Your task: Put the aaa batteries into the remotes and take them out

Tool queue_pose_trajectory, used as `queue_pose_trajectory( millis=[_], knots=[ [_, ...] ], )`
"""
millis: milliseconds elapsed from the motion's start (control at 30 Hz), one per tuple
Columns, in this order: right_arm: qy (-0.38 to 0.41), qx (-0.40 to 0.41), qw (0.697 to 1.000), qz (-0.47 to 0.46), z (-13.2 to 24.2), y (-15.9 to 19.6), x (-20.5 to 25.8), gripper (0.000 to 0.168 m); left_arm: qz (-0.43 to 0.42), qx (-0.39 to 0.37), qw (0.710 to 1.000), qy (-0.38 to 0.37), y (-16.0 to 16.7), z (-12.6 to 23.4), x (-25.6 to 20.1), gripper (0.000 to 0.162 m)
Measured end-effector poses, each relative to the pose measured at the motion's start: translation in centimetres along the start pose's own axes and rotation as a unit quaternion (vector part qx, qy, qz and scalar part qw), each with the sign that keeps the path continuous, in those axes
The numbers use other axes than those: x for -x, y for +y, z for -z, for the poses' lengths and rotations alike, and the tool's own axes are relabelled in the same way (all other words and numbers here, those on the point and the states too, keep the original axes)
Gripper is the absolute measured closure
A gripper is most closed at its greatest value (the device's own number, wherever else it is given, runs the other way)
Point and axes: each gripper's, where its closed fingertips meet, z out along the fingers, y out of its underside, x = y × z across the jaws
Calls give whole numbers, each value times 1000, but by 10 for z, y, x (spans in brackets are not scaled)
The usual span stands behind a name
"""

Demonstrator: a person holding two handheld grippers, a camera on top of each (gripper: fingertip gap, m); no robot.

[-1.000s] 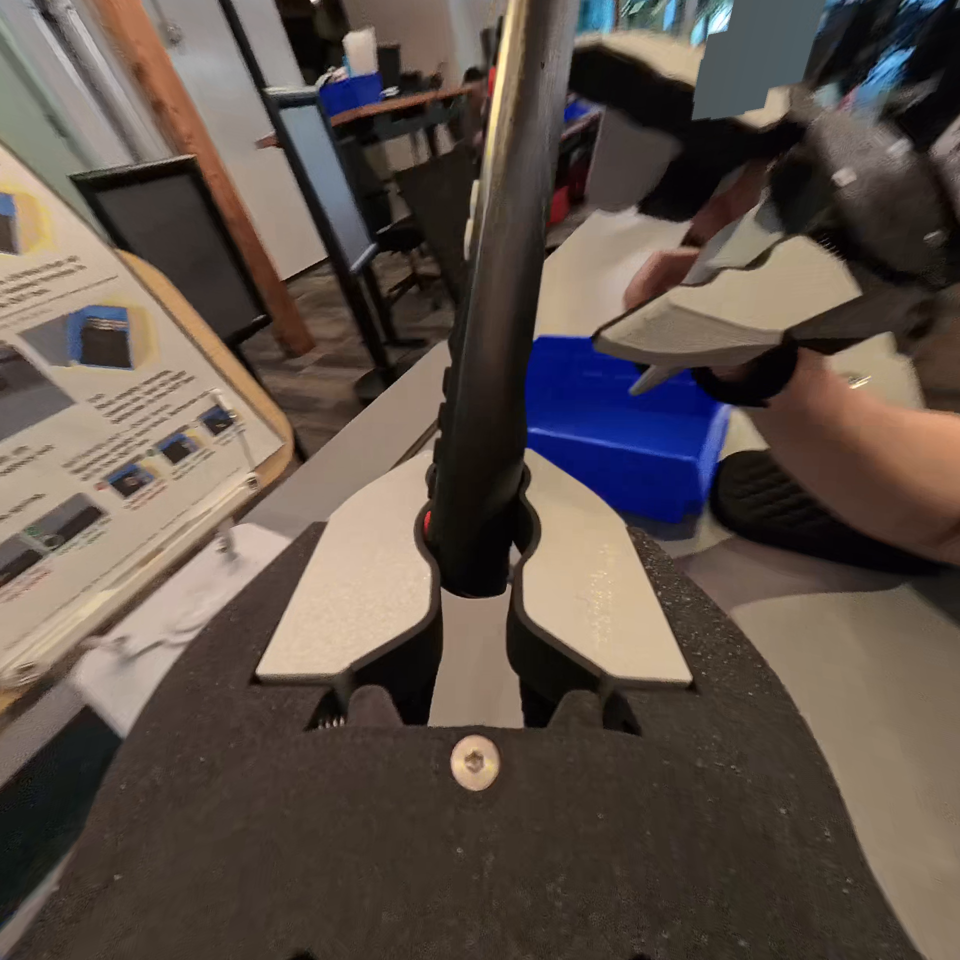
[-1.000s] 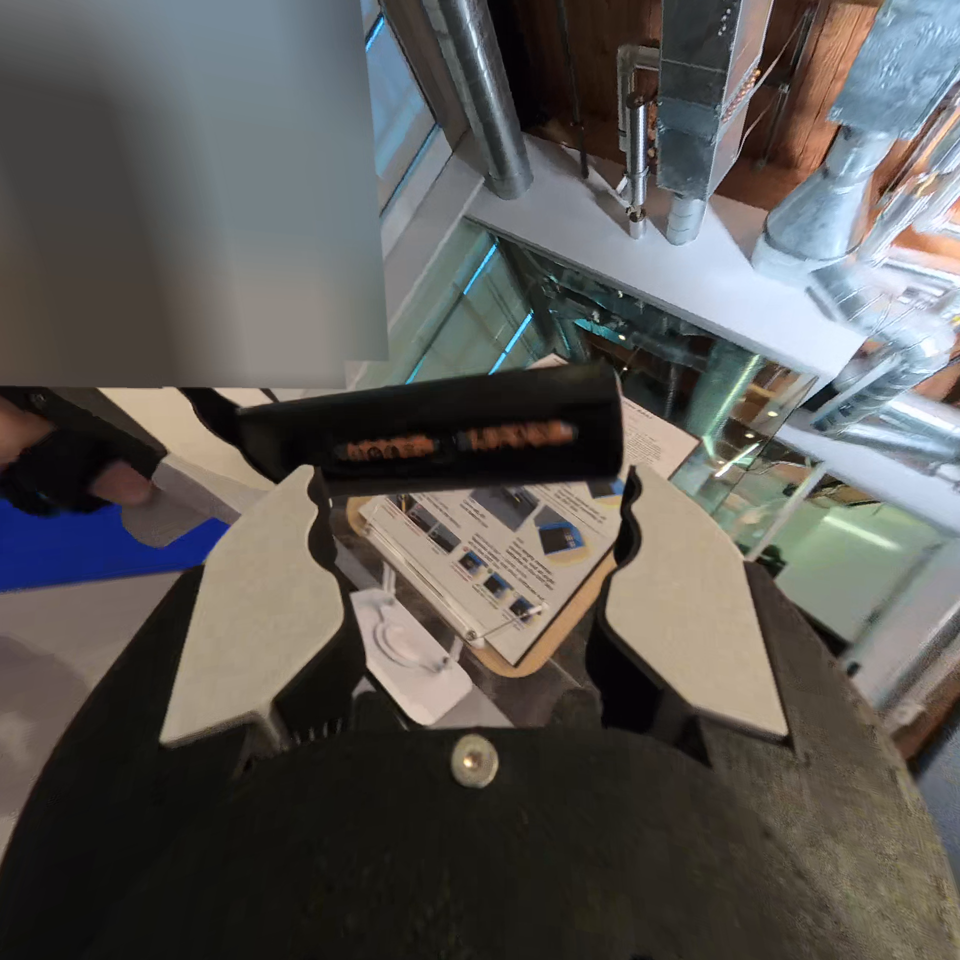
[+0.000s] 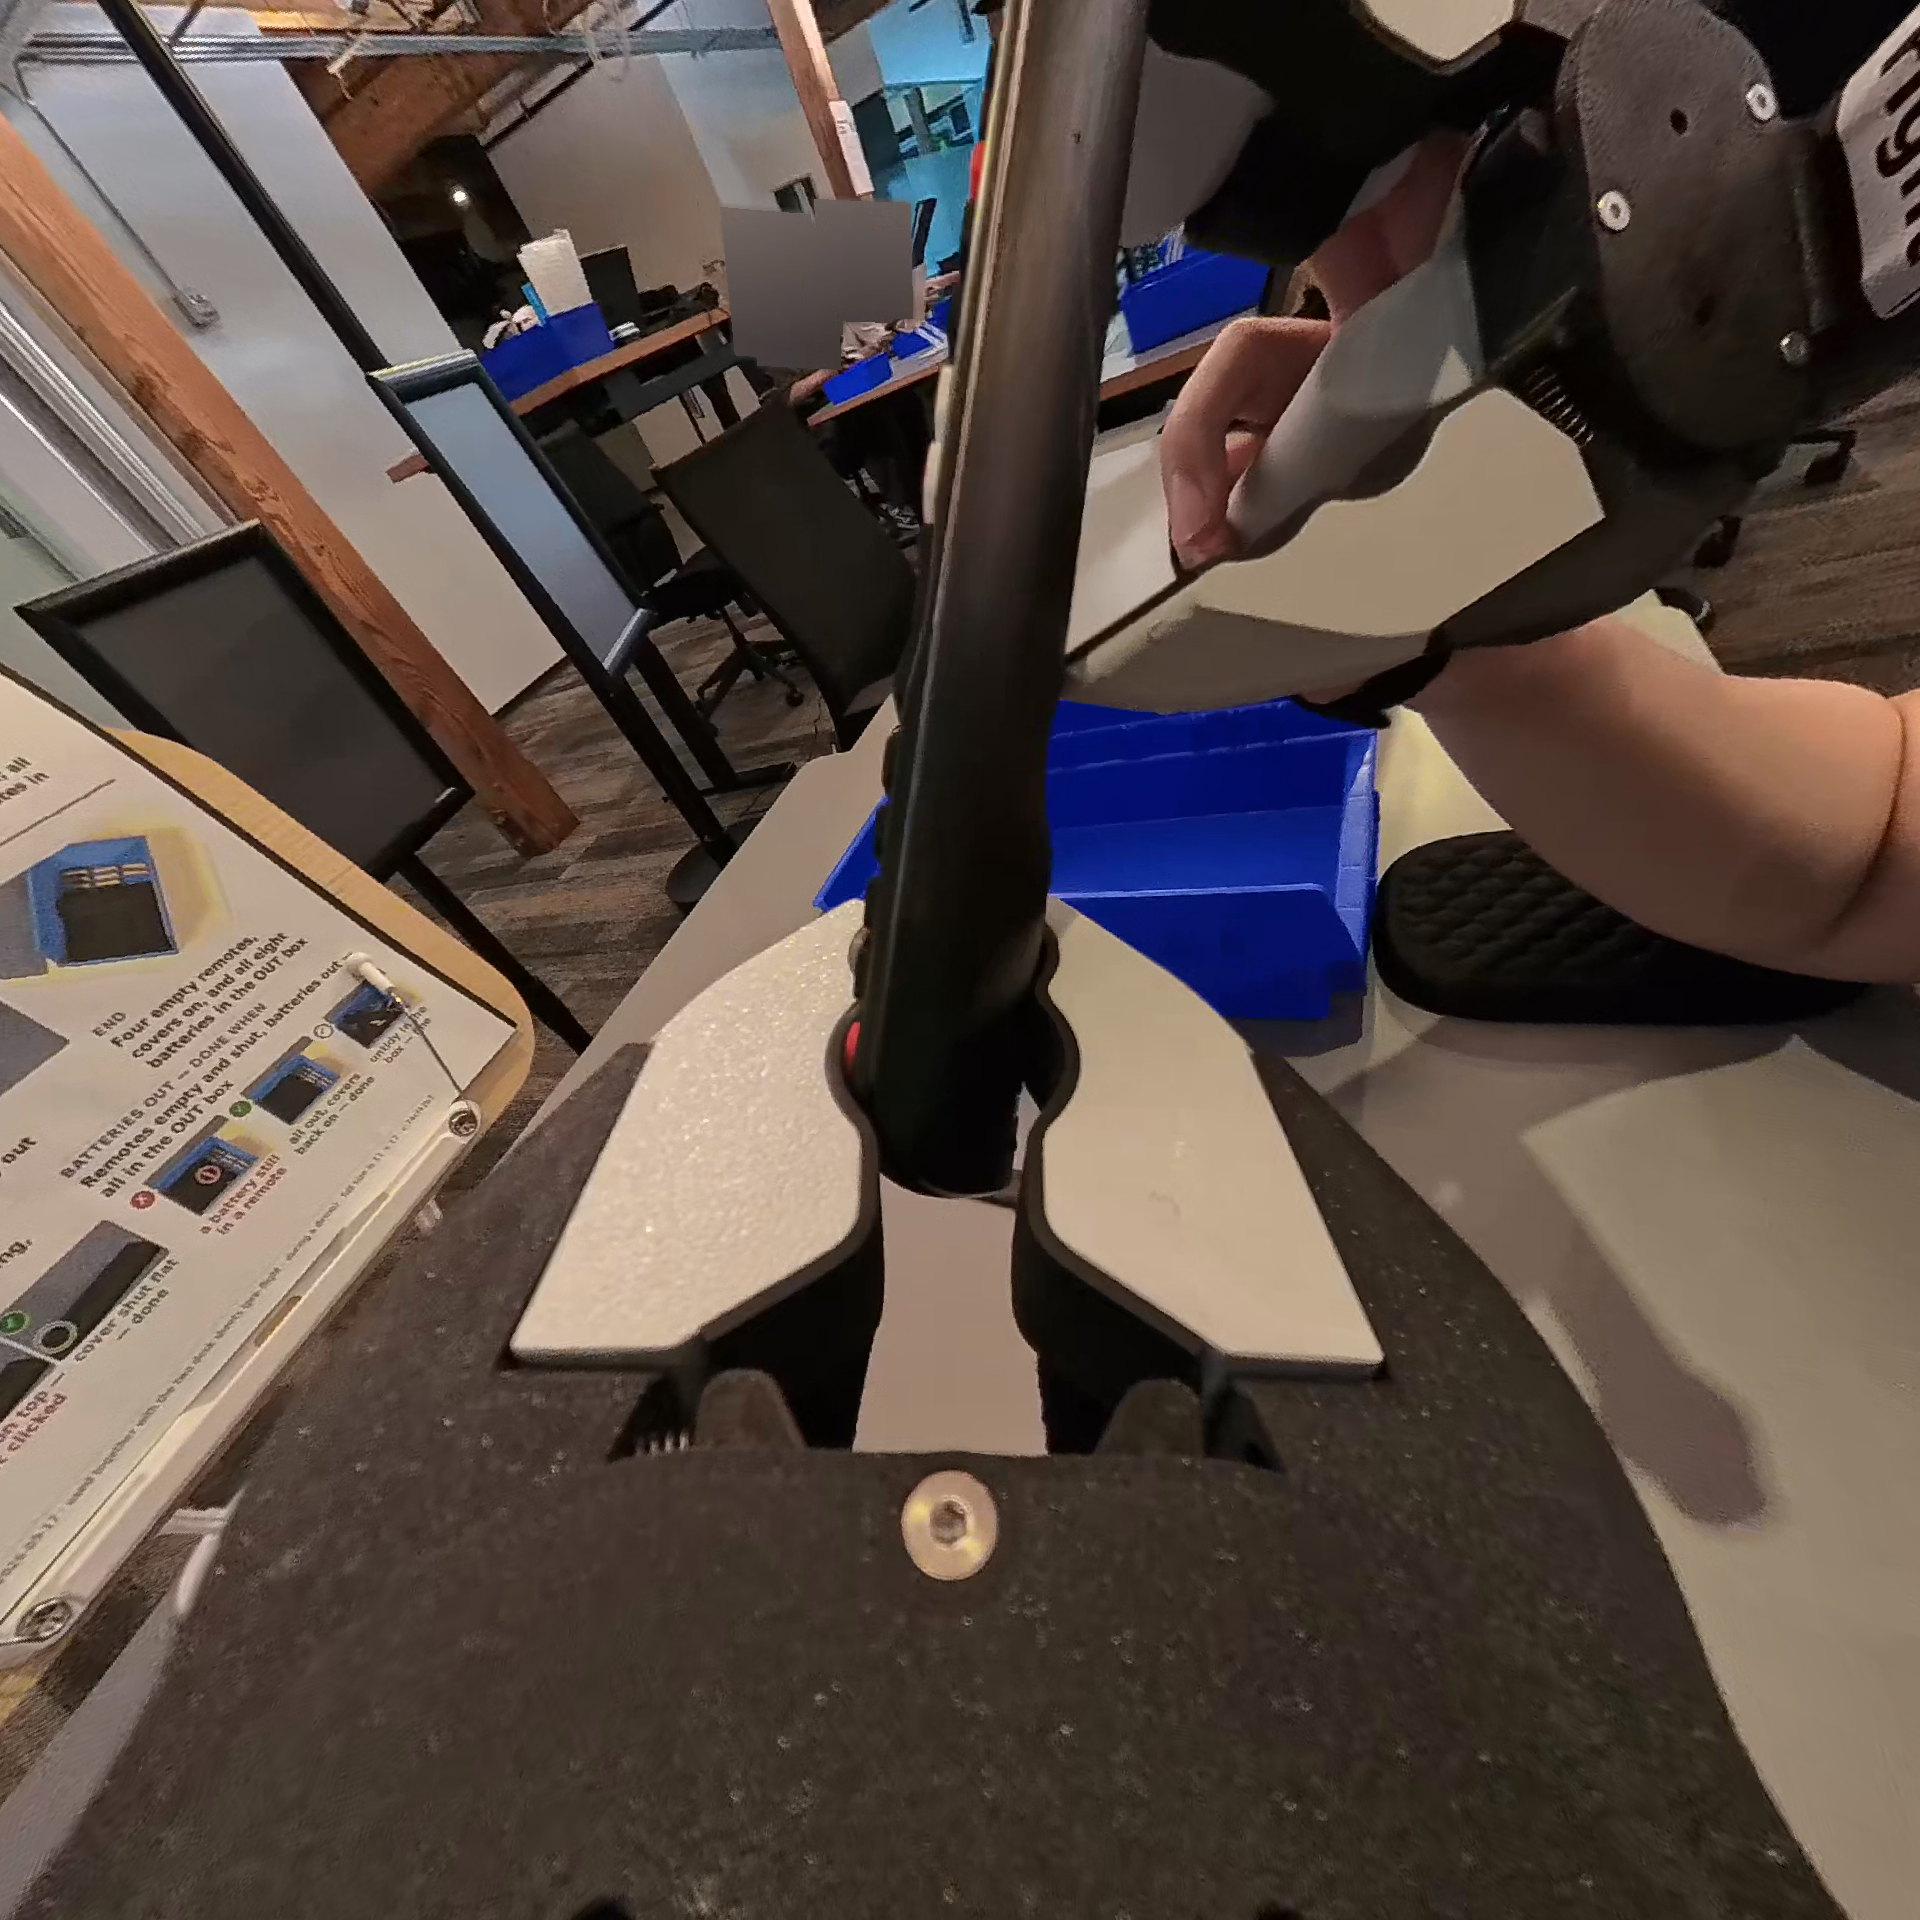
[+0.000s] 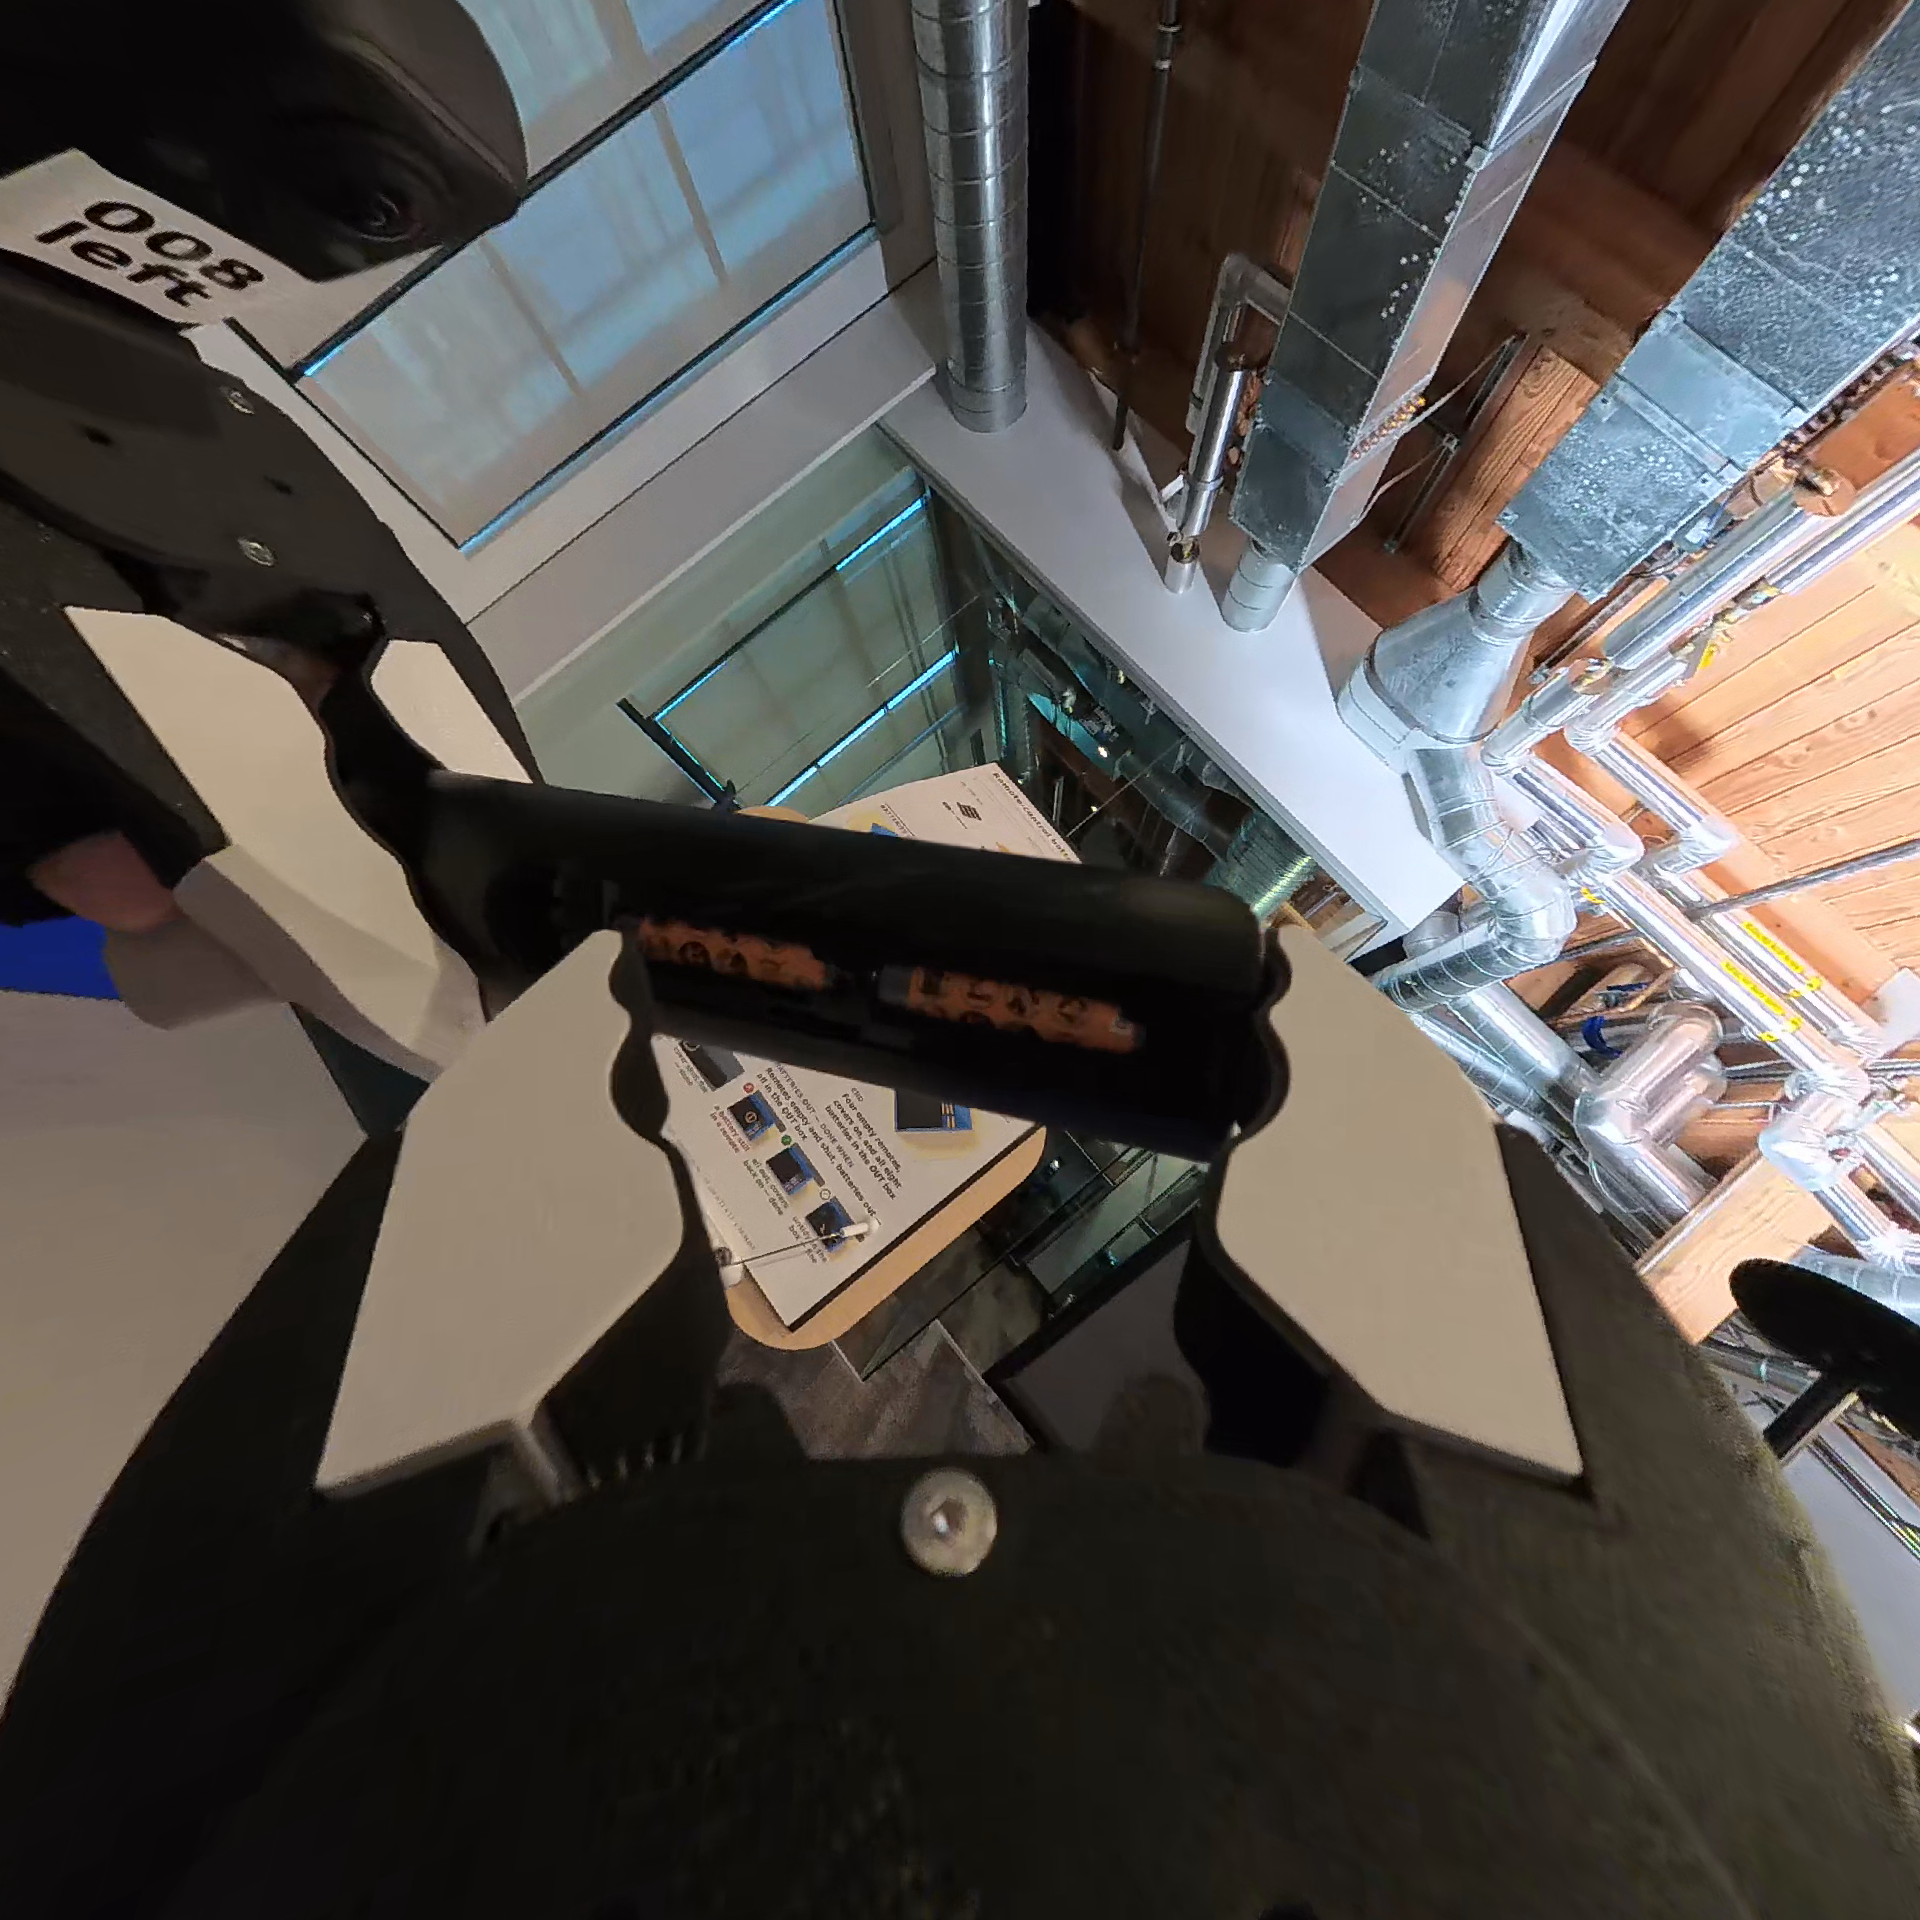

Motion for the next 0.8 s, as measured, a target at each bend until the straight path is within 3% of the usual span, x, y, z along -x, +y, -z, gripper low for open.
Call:
queue_pose_trajectory(
  millis=[800],
  knots=[
    [3,-3,1000,-7,0,-1,0,58,8,-3,1000,16,-2,2,-3,138]
  ],
)
